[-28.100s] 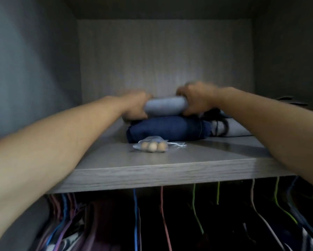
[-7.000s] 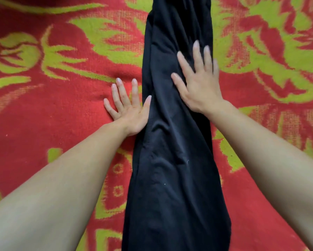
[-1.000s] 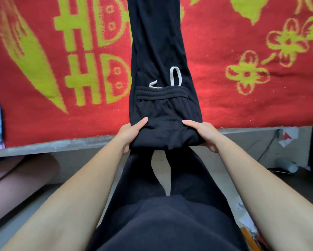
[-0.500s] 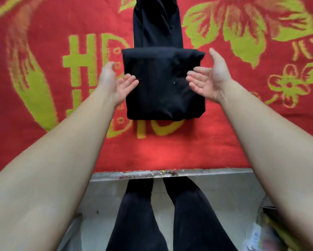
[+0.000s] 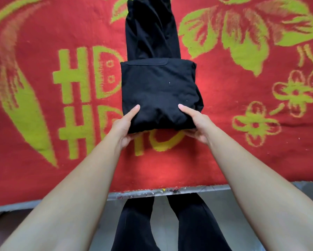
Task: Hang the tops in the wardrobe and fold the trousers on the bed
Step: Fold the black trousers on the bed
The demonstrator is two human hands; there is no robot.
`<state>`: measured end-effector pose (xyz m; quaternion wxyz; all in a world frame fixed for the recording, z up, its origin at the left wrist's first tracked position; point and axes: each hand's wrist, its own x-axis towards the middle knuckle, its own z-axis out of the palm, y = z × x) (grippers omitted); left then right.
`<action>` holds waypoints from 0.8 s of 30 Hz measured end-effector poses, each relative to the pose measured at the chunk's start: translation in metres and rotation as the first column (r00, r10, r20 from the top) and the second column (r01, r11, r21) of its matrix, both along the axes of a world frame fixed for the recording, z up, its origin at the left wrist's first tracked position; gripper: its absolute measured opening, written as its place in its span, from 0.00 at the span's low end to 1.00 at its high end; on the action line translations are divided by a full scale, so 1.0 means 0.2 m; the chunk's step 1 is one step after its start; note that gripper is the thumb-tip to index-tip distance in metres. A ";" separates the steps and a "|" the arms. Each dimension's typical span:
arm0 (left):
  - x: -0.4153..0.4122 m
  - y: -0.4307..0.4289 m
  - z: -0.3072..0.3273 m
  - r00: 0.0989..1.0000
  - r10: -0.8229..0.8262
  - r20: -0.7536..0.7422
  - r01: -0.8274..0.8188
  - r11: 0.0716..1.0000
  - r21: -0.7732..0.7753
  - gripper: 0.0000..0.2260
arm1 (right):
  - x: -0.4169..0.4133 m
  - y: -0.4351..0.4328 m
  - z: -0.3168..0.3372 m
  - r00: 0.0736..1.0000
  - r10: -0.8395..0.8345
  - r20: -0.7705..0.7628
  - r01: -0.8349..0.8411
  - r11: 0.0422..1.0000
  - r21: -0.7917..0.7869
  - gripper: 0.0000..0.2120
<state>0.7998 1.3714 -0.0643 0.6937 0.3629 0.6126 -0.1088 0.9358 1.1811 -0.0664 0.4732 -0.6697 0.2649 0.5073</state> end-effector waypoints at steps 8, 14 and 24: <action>-0.10 0.08 0.20 0.904 0.122 0.409 -0.068 0.987 -0.144 0.11 | -0.05 -0.07 0.19 0.991 -0.133 -0.015 0.130 0.926 0.355 0.26; -0.44 -0.26 0.07 0.995 0.093 0.024 -0.086 0.974 -0.210 0.17 | -0.38 -0.28 0.06 0.990 -0.010 -0.138 0.011 1.000 0.008 0.20; -0.69 -0.33 -0.01 0.972 -0.141 -0.190 0.112 0.981 -0.155 0.08 | -0.62 -0.44 0.00 0.975 0.148 -0.166 -0.165 0.981 -0.097 0.27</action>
